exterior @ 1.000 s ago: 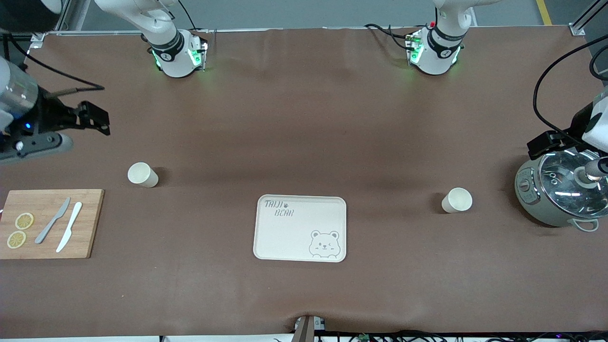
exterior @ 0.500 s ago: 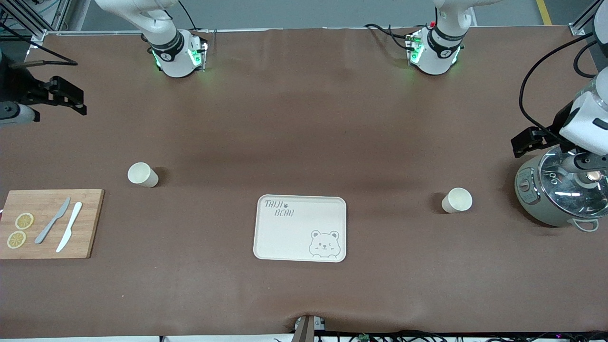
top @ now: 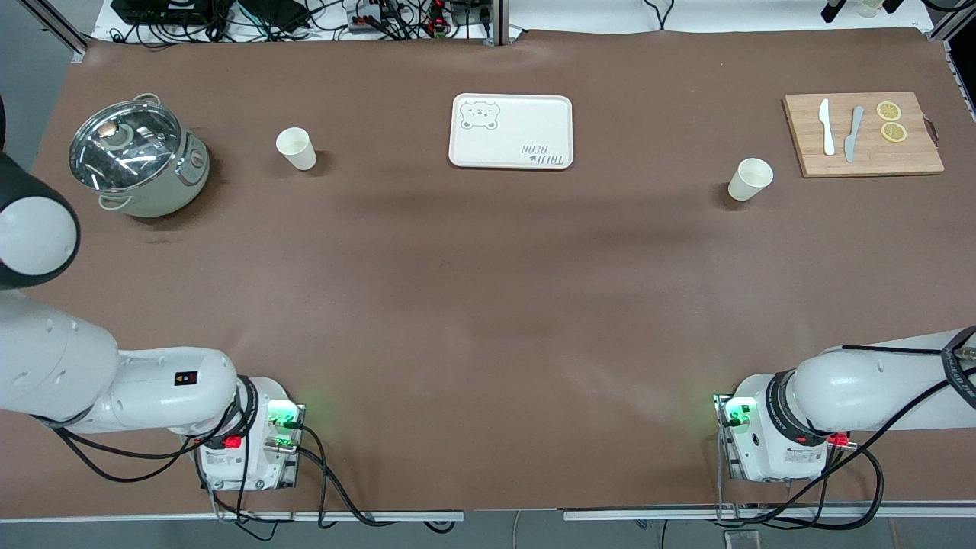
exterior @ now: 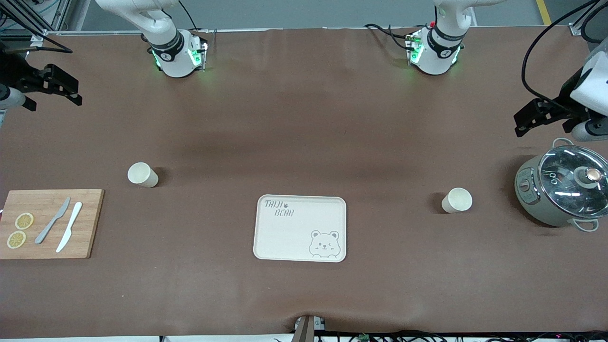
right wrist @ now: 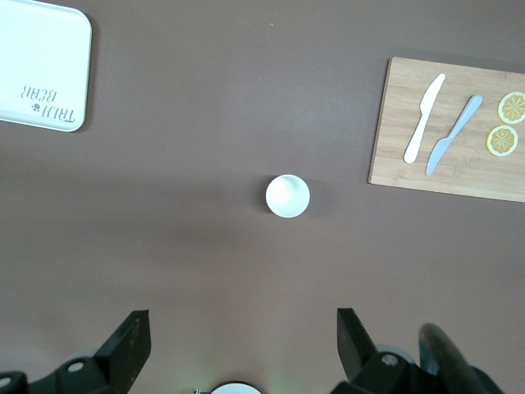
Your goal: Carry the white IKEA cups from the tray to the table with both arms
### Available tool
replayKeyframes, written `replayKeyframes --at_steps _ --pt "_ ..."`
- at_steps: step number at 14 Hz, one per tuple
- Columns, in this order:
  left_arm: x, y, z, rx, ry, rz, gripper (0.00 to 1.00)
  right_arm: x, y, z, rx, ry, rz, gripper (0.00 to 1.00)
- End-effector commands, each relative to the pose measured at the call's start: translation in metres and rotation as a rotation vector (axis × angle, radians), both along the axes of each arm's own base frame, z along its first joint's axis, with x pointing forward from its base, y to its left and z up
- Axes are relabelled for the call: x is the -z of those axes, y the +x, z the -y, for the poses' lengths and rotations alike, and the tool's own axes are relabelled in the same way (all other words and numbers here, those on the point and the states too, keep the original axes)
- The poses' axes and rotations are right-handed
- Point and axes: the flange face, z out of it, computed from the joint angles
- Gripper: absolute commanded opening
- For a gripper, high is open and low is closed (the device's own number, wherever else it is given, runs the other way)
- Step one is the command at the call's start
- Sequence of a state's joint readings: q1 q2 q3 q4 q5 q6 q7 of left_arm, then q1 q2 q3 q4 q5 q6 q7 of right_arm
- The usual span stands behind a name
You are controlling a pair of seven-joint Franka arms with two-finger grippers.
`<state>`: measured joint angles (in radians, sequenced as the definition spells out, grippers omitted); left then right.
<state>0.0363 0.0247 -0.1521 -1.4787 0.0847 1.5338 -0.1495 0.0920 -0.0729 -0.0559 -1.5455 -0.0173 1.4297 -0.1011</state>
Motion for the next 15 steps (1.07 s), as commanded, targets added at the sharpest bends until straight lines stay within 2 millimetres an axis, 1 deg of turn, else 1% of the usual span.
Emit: replayKeyframes --at_steps 1,2,3,5,9,11,13,15 --pt "0.001 -0.025 -0.002 0.018 -0.025 -0.005 1.0 0.0 -0.005 0.021 0.046 0.019 0.006 1.0" --pt "0.003 -0.029 -0.003 0.017 -0.027 -0.005 1.0 0.0 -0.004 0.022 0.048 0.019 0.004 1.0" --pt "0.001 -0.033 -0.003 0.015 -0.039 0.003 1.0 0.0 -0.004 0.019 0.042 0.016 0.004 1.0" --pt "-0.001 -0.033 -0.001 0.021 -0.039 0.006 1.0 0.0 -0.004 0.013 0.031 0.015 0.006 1.0" --pt "0.007 -0.032 0.008 0.091 -0.035 -0.02 1.0 0.0 -0.004 0.014 0.033 0.016 0.006 1.0" --pt "0.008 -0.032 0.006 0.092 -0.036 -0.033 1.0 0.0 -0.004 0.014 0.033 0.014 0.006 1.0" --pt "0.011 -0.033 -0.001 0.08 -0.035 -0.05 1.0 -0.001 -0.004 0.014 0.033 0.014 0.007 1.0" --pt "0.007 -0.033 -0.001 0.081 -0.036 -0.047 1.0 -0.001 -0.004 0.015 0.034 0.014 0.006 1.0"
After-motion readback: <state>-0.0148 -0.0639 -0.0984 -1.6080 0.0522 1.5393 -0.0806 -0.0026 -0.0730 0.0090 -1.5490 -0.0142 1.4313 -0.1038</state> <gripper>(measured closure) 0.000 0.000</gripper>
